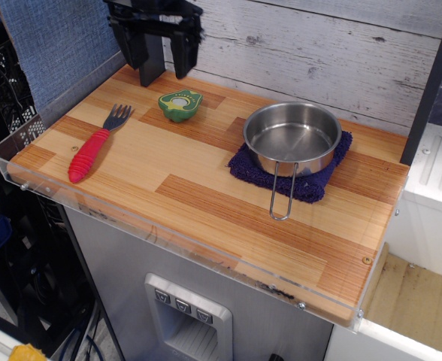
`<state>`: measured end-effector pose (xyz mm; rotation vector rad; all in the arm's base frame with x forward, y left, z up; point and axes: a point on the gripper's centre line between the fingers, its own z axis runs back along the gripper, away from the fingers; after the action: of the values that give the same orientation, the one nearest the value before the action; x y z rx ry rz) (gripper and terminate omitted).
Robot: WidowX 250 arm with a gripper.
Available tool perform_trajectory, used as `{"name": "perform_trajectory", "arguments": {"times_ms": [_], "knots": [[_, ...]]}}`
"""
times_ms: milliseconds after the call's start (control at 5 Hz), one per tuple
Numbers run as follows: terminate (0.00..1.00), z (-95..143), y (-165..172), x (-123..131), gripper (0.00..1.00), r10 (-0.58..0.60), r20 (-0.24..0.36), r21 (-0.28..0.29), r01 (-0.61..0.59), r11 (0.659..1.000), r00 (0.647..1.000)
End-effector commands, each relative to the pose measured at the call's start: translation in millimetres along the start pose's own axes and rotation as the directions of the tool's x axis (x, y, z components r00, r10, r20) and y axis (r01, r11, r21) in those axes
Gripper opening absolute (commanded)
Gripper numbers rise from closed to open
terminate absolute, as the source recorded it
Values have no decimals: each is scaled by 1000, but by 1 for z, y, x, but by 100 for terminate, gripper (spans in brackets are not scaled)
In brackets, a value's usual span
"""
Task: Place the green pepper in the silver pot.
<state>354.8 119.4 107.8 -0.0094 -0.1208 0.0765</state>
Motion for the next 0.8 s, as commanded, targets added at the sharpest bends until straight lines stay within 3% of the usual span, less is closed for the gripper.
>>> {"name": "perform_trajectory", "arguments": {"times_ms": [0,400,600], "knots": [[0,0,20,41,100,62,87,8,-63,998,994],[0,-19,-4,43,100,46,73,12,-47,999,996],[0,-33,-12,43,100,52,47,40,-54,998,998]]}}
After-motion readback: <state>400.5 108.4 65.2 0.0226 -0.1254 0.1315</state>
